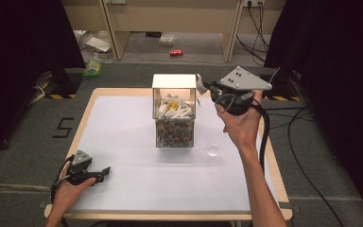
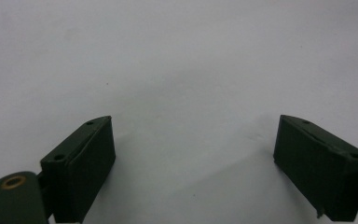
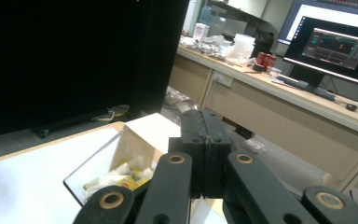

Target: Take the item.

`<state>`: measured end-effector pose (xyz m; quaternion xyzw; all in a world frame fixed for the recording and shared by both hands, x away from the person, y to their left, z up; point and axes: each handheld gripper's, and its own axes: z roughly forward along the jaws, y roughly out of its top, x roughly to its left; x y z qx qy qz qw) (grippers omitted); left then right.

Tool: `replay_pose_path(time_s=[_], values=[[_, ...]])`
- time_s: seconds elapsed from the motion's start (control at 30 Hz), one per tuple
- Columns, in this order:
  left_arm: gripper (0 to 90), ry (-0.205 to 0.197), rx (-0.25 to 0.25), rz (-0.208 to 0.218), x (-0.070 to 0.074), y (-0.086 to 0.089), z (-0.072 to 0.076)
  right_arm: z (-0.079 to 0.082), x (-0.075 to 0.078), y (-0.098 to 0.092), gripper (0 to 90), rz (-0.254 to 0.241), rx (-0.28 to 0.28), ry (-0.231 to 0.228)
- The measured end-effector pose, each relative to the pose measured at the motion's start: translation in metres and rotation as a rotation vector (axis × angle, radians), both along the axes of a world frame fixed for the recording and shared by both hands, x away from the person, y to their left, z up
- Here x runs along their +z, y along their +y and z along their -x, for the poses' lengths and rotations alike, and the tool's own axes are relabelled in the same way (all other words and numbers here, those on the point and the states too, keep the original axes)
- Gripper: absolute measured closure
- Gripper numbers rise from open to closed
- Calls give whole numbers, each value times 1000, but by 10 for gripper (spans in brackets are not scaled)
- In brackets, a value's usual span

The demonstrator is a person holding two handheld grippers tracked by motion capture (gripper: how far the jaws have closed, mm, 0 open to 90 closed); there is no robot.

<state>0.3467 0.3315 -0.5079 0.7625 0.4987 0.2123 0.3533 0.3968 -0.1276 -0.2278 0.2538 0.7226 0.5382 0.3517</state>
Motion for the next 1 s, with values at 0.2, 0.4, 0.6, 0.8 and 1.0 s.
replay_pose_path(time_s=[0.2,0.4,0.6,0.8,1.0], values=[[117,0,0,1,0,0,0,3,-8,-17,900,3,-27,6],[117,0,0,0,0,0,0,4,-23,-33,900,-14,-51,20],[116,-2,0,-1,0,0,0,6,-36,-46,900,-20,-70,30],[117,-3,1,1,0,0,0,8,-53,-55,900,-28,-87,47],[117,-3,1,0,0,0,0,9,-73,-61,900,-31,-100,66]])
